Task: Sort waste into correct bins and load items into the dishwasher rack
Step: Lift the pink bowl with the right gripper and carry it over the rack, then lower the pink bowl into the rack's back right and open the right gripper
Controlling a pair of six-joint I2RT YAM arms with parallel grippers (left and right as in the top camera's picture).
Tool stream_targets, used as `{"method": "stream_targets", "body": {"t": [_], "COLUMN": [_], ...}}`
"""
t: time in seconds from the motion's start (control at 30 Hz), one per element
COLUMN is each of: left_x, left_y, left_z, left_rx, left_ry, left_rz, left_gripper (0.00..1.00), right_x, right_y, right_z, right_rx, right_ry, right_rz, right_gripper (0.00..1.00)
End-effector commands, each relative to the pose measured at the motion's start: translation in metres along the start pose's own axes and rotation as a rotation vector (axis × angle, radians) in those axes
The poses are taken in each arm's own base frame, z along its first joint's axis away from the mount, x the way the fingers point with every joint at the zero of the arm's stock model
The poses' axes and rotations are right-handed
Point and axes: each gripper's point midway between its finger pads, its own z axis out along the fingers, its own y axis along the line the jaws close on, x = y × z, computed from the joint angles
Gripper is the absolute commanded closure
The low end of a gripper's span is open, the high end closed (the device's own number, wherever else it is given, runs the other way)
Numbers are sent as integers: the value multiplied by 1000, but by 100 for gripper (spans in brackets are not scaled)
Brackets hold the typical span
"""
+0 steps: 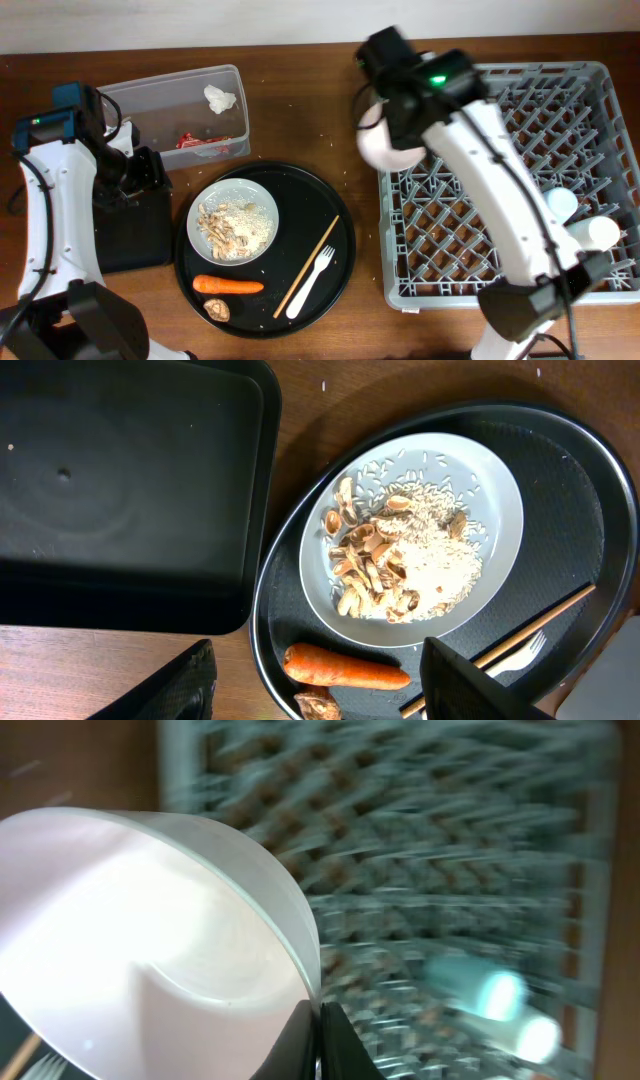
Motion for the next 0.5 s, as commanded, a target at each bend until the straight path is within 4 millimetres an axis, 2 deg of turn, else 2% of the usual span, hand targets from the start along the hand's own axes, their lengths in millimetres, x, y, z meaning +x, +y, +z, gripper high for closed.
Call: {"method": "stream_targets", "body": {"t": [0.0, 0.23, 0.33, 0.47], "left_x": [-1, 0, 0, 1], "left_y": [-3, -3, -3, -6], "left_z": [-7, -6, -6, -7], "left_rx": [12, 12, 12, 31], "left_ry": [-23, -19, -16, -14], "left_rz": [-6, -7, -8, -8], "left_gripper": [35, 35, 35, 35], "right_x": [-10, 6, 11, 13], "right_y": [-103, -204, -236, -266], "right_z": [-27, -27, -26, -25], "right_rx": [312, 612, 709, 787], "right_ry": [-126, -133, -139, -156], "right_rz": [149, 449, 529, 614], "right_gripper": [96, 96, 96, 96]}}
